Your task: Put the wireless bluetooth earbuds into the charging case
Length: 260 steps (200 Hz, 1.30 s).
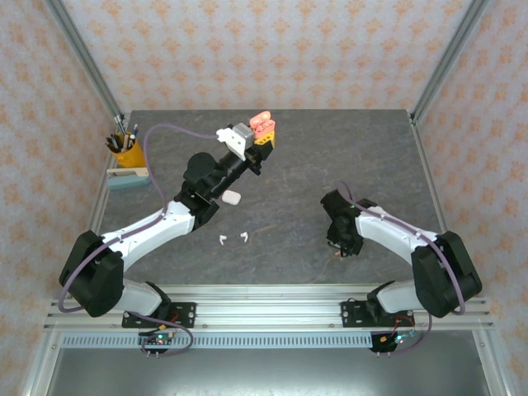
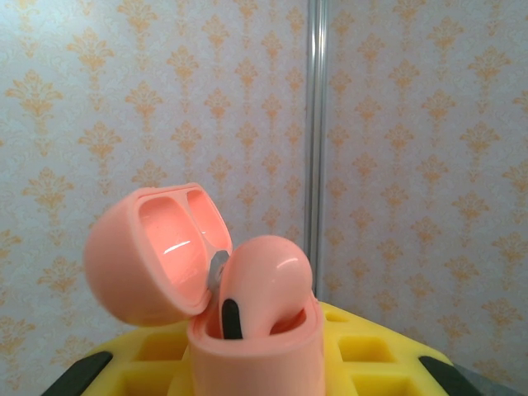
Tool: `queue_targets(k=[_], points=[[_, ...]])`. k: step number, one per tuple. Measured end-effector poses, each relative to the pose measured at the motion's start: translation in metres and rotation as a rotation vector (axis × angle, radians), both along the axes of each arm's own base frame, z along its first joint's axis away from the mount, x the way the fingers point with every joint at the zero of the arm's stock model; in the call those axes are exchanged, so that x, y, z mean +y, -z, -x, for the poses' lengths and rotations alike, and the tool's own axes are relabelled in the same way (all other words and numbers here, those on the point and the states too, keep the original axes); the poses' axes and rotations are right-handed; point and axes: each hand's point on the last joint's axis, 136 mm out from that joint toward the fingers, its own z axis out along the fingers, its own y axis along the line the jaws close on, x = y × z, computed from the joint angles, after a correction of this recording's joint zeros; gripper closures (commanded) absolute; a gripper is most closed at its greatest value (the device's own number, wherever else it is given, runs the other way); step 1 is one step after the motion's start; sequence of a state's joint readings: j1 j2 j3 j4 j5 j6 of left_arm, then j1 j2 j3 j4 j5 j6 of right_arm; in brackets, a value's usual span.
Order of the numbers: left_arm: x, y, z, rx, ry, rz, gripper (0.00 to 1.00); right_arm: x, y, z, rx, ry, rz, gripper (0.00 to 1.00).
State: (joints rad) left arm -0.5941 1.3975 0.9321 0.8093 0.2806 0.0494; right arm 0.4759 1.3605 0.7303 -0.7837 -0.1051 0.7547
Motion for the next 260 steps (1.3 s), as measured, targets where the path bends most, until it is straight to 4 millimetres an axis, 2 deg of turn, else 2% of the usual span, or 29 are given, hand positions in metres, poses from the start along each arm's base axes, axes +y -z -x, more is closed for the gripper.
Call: queue_targets(k=[33,62,90,131,159,190,219,260], points=[[0.0,0.0,0.0,0.0,-0.001,-0.001,1.0,0.01,-0.017,-0.017,-0.056,-0.025,-0.034,0.72],[0.0,0.001,0.0,0.0,-0.002,-0.005,1.0,0.029,-0.058,-0.054,-0.18,-0.06,-0.089,0.72],[0.0,0.004,-0.001,0.012,-0.005,-0.013,1.0,0.05,-0.121,-0.096,-0.347,-0.111,-0.15,0.72],[0.001,0.003,0.001,0.013,-0.007,-0.021,1.0,0.072,-0.23,-0.149,-0.603,-0.214,-0.182,0.72],[0.002,0.002,0.001,0.011,-0.007,-0.02,1.0,0.082,-0.301,-0.17,-0.771,-0.297,-0.185,0.72],[0.002,0.002,0.001,0.012,-0.007,-0.021,1.0,0.087,-0.356,-0.18,-0.907,-0.385,-0.167,0.72],[0.0,0.004,-0.001,0.015,-0.006,-0.022,1.0,0.094,-0.383,-0.185,-0.981,-0.473,-0.147,0.72],[-0.008,0.007,-0.01,0.027,0.005,-0.028,1.0,0.108,-0.391,-0.184,-1.023,-0.615,-0.144,0.72]])
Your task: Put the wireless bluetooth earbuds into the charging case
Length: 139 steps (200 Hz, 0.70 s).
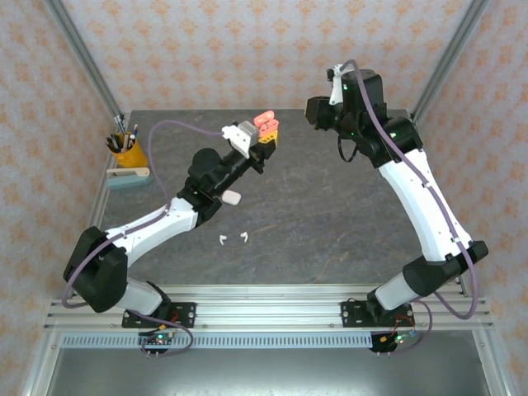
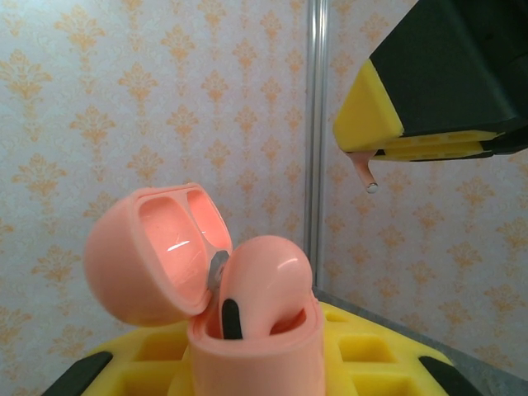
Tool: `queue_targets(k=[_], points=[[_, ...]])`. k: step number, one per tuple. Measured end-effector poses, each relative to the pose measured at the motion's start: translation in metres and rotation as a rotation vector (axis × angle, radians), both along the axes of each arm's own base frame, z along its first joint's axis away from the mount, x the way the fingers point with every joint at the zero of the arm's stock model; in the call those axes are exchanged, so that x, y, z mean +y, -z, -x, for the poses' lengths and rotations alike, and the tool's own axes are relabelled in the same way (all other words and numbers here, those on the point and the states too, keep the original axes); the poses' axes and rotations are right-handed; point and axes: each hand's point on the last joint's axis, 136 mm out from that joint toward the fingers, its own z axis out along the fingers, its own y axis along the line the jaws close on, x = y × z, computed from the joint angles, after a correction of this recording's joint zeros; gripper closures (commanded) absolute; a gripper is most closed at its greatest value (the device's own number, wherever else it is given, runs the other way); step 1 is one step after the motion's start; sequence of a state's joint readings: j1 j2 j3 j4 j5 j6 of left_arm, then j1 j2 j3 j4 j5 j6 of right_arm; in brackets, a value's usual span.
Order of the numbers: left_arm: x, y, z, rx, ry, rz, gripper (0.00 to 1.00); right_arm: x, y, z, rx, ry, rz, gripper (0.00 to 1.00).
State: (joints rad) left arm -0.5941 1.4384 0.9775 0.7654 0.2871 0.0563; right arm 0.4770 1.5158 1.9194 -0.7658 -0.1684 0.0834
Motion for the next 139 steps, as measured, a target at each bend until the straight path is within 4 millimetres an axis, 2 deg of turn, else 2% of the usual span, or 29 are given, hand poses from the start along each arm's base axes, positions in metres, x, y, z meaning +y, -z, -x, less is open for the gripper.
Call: queue_targets(k=[78,139], points=[[-0.012,-0.008,-0.006,-0.001,0.043,0.007,1.0,0.047,-0.01,0.022,-0.102,-0.218,0.079,0.72],[-0.014,-0.01,-0.004,0.004,0.059,0.019,1.0,0.053,-0.014,0.026,-0.128,-0.249,0.1,0.73]])
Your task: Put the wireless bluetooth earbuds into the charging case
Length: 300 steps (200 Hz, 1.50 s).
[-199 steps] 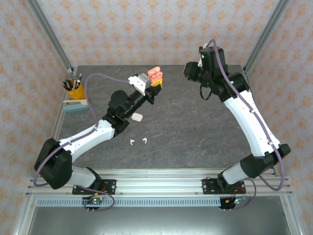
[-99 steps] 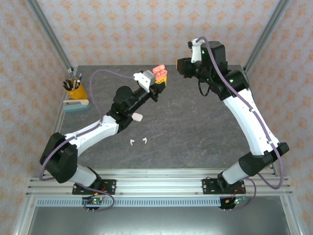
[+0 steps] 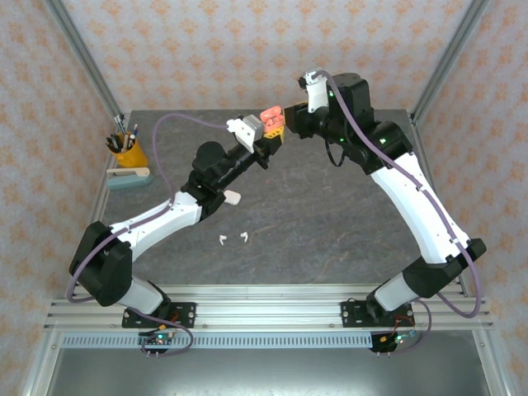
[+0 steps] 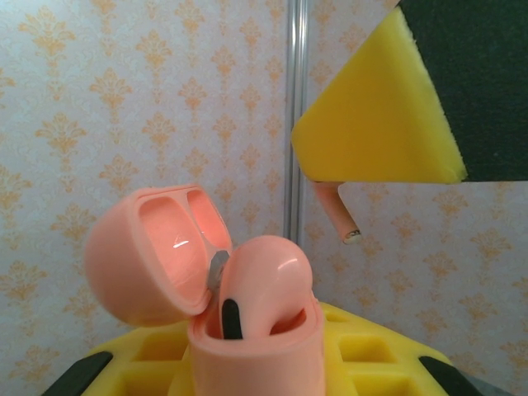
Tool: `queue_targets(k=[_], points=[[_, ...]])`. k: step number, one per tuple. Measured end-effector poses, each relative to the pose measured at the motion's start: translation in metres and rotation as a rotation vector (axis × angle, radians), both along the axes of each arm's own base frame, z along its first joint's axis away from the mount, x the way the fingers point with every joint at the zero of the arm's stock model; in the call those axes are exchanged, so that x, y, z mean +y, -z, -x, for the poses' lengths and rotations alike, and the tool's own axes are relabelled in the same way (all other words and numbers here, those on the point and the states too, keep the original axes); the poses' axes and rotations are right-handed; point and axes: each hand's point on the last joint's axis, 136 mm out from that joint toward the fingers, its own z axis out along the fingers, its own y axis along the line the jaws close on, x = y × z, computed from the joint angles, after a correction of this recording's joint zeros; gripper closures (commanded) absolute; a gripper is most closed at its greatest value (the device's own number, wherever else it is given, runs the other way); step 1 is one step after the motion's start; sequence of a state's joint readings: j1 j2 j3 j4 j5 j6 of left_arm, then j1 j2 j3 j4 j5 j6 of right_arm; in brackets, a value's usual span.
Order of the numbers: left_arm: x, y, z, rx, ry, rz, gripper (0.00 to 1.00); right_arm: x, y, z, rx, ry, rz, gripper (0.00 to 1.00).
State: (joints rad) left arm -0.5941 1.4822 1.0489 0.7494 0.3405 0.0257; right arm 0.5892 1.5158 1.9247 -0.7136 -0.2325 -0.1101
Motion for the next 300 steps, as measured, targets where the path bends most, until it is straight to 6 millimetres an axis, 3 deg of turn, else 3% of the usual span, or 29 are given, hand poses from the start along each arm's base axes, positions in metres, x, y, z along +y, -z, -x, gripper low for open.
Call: queue_targets(k=[84,189,300], points=[[-0.004,0.006,-0.001,0.011,0.019,-0.009,1.0,0.007,-0.021,-0.005,-0.052,-0.01,-0.025,0.73],[-0.004,0.004,-0.001,0.008,0.02,-0.007,1.0,0.02,-0.007,-0.009,-0.082,-0.042,0.07,0.75],[-0.005,0.003,-0.001,0.014,0.023,-0.013,1.0,0.016,0.007,-0.016,-0.1,-0.006,0.144,0.75]])
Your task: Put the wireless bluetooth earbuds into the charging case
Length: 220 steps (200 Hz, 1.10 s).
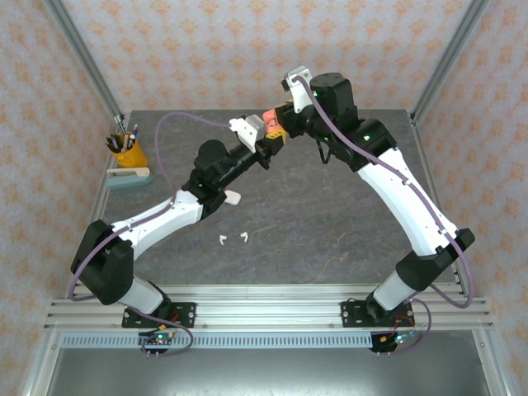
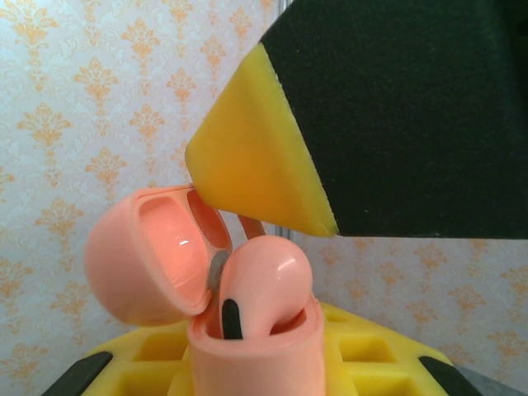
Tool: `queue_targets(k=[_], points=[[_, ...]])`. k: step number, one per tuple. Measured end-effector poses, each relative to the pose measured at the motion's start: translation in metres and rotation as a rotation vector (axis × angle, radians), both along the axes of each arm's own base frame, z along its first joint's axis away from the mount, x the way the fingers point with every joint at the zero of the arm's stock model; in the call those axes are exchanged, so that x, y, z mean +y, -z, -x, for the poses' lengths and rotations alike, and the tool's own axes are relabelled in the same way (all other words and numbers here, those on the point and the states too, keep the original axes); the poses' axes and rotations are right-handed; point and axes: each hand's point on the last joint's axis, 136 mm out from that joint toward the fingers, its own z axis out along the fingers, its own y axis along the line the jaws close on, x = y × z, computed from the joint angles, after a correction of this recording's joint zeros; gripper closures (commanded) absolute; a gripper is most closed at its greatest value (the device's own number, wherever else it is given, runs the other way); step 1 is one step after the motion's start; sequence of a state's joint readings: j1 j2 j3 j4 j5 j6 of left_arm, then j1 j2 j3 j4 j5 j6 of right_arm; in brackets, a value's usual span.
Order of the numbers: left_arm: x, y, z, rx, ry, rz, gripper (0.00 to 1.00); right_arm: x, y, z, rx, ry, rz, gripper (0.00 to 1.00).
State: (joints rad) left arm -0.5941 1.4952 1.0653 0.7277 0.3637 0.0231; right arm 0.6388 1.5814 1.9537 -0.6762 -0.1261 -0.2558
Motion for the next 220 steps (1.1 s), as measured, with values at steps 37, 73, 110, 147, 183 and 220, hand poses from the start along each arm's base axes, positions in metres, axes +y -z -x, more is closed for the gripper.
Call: queue_targets(k=[37,73,110,147,183,220], points=[[0.0,0.0,0.0,0.0,0.0,0.0,1.0,0.0,-0.001,0.0,-0.003,-0.001,-0.003,0.75],[0.0,0.001,0.0,0.002,0.0,-0.001,1.0,0.001,0.002,0.0,0.003,-0.003,0.001,0.76],[0.0,0.004,-0.001,0.012,0.0,-0.008,1.0,0.005,0.01,0.001,0.016,-0.011,0.012,0.76],[-0.001,0.007,-0.001,0.025,-0.001,-0.017,1.0,0.005,0.015,0.0,0.021,-0.008,0.018,0.76],[-0.001,0.009,-0.002,0.031,-0.001,-0.021,1.0,0.004,0.017,0.0,0.02,-0.003,0.02,0.75],[-0.001,0.008,-0.001,0.029,0.0,-0.02,1.0,0.003,0.015,0.003,0.014,-0.002,0.018,0.69]])
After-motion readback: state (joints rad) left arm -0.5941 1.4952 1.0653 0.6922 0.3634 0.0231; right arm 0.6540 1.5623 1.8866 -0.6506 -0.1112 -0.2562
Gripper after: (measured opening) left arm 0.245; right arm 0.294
